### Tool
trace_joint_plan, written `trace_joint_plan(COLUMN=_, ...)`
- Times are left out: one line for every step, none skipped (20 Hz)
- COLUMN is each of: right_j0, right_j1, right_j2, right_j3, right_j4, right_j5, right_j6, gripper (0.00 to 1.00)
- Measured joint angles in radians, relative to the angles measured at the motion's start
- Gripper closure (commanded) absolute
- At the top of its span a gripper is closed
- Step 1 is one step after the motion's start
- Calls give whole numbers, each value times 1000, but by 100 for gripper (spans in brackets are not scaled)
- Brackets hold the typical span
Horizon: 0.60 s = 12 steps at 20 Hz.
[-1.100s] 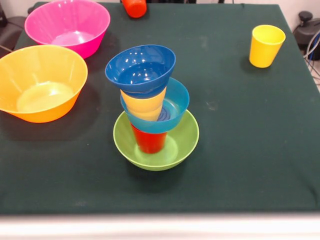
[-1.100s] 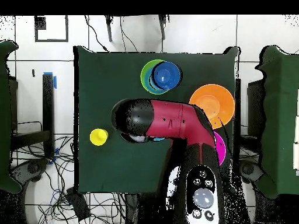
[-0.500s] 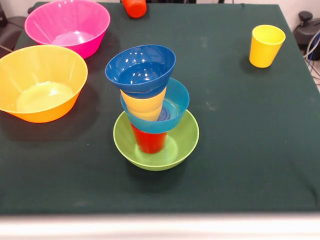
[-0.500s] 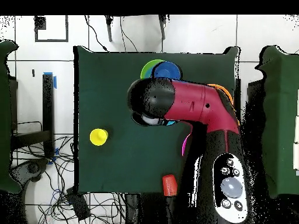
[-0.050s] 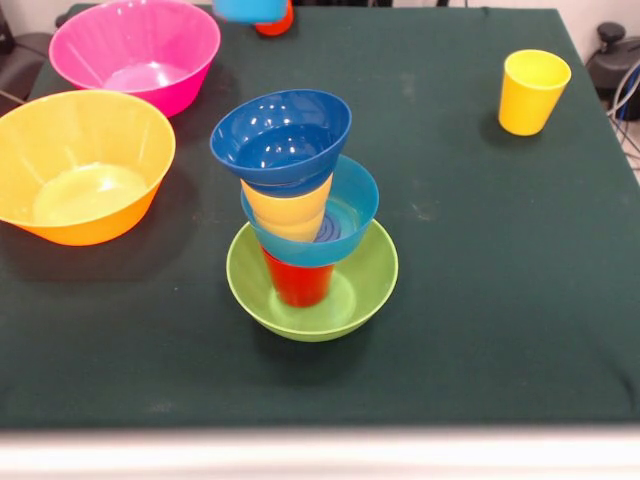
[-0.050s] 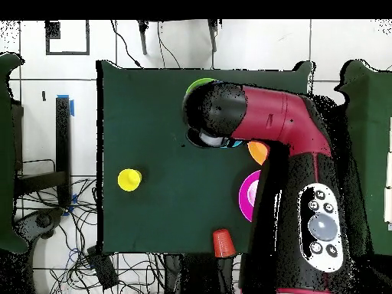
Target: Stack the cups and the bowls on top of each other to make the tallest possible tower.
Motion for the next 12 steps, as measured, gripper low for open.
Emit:
trace_joint_plan(right_j0=-5, right_j1=9, right_j2=8, right_j3=-15, right_j4=-8, right_j5=5, right_j6=0, gripper=100)
trace_joint_plan(right_j0=-8, right_j1=17, right_j2=14, right_j3=-28, right_j4=-14, right_j5=10, right_j6=0, gripper=100)
trace_joint_plan(right_j0=-11, right_j1=23, right_j2=18, right_j3=-38, right_j4=-19, right_j5=14, right_j6=0, gripper=100)
trace_joint_plan(right_j0=-13, right_j1=29, right_j2=22, right_j3=-47, right_j4=-24, right_j5=19, right_j6=0, gripper=100)
trace_joint_plan(right_j0=-15, right_j1=35, right_j2=25, right_j3=-55, right_j4=-27, right_j5=23, right_j6=0, gripper=100)
trace_joint_plan(right_j0=-19, right_j1=46, right_j2=34, right_j3=-73, right_j4=-37, right_j5=32, right_j6=-1, gripper=100)
trace_joint_plan(right_j0=-21, right_j1=53, right_j2=39, right_j3=-83, right_j4=-42, right_j5=37, right_j6=-1, gripper=100)
trace_joint_plan(right_j0=-23, right_j1=60, right_j2=44, right_j3=-94, right_j4=-47, right_j5=41, right_j6=-2, gripper=100)
trace_joint_plan(right_j0=-25, right_j1=70, right_j2=52, right_j3=-108, right_j4=-52, right_j5=46, right_j6=-2, gripper=100)
trace_joint_plan(right_j0=-27, right_j1=81, right_j2=60, right_j3=-122, right_j4=-56, right_j5=50, right_j6=-2, gripper=100)
trace_joint_plan(right_j0=-27, right_j1=85, right_j2=63, right_j3=-128, right_j4=-58, right_j5=52, right_j6=-2, gripper=100)
trace_joint_plan(right_j0=-27, right_j1=92, right_j2=67, right_j3=-136, right_j4=-59, right_j5=54, right_j6=-2, gripper=100)
